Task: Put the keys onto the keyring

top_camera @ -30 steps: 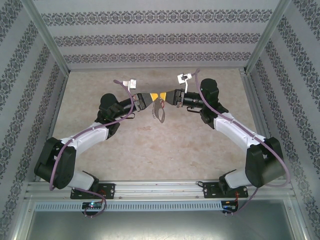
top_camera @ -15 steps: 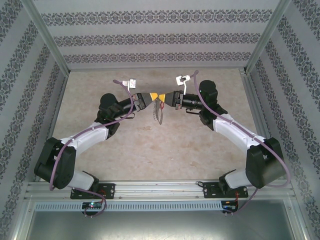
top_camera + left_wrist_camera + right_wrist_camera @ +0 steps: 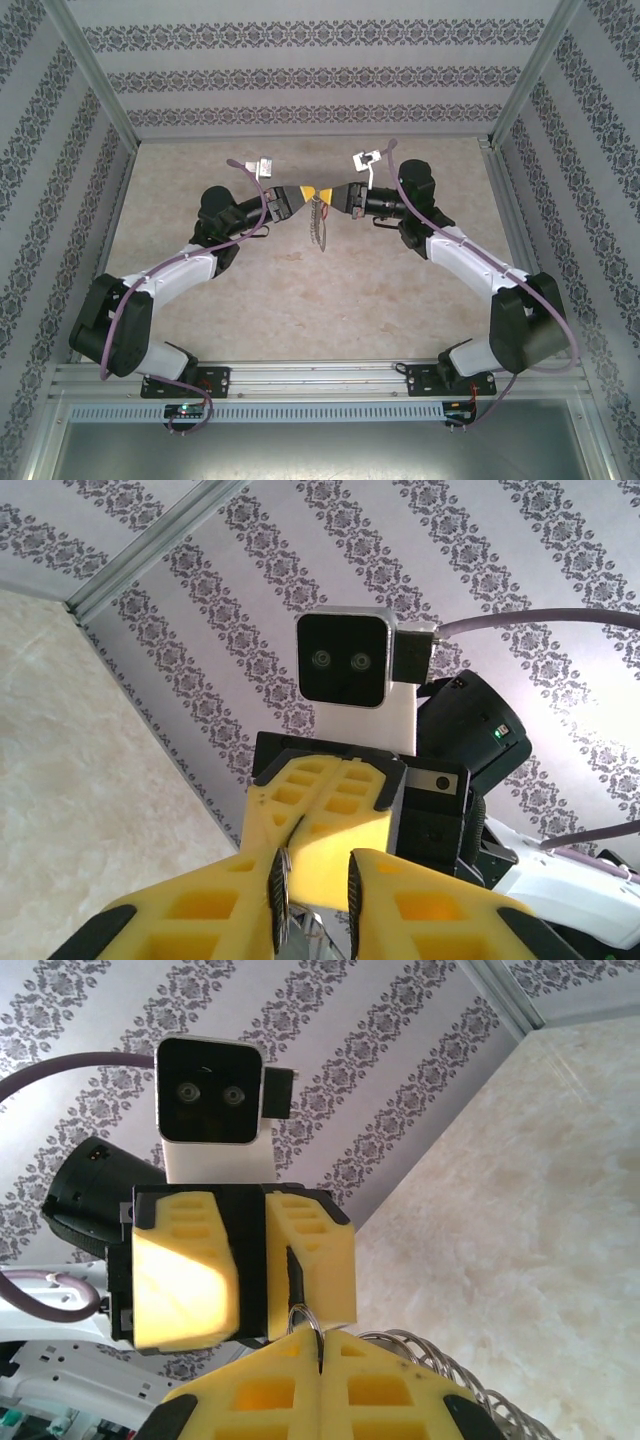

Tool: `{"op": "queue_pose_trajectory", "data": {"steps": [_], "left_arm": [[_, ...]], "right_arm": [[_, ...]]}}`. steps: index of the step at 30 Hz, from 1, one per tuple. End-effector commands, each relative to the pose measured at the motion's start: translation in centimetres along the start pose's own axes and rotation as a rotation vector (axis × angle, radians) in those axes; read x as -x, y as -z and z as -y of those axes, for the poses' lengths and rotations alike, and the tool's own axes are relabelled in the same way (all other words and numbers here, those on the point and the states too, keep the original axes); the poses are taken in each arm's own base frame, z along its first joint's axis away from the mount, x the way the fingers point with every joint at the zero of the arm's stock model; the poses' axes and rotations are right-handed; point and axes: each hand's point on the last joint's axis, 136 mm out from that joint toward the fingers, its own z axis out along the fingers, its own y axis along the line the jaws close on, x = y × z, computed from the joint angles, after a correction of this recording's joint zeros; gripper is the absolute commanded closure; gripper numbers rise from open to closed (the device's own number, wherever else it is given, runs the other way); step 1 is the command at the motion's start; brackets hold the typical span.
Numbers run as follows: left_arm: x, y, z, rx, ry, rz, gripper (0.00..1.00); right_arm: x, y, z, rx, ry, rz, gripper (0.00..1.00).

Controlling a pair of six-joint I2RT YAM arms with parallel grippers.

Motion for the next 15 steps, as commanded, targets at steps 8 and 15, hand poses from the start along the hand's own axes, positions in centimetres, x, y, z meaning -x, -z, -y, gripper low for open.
{"op": "queue_pose_trajectory", "data": {"steps": [8, 15], "left_arm": [[0.6, -0.4, 1.0, 0.036, -0.06, -0.086, 0.68], [-0.1, -0.4, -0.6, 0.113, -0.095, -0.145, 0.67]], "right_arm": [[1.4, 0.5, 0.6, 0.024, 0.009, -0.055, 1.0], [1.6, 0.3, 0.7, 0.041, 0.024, -0.075, 1.0]]}}
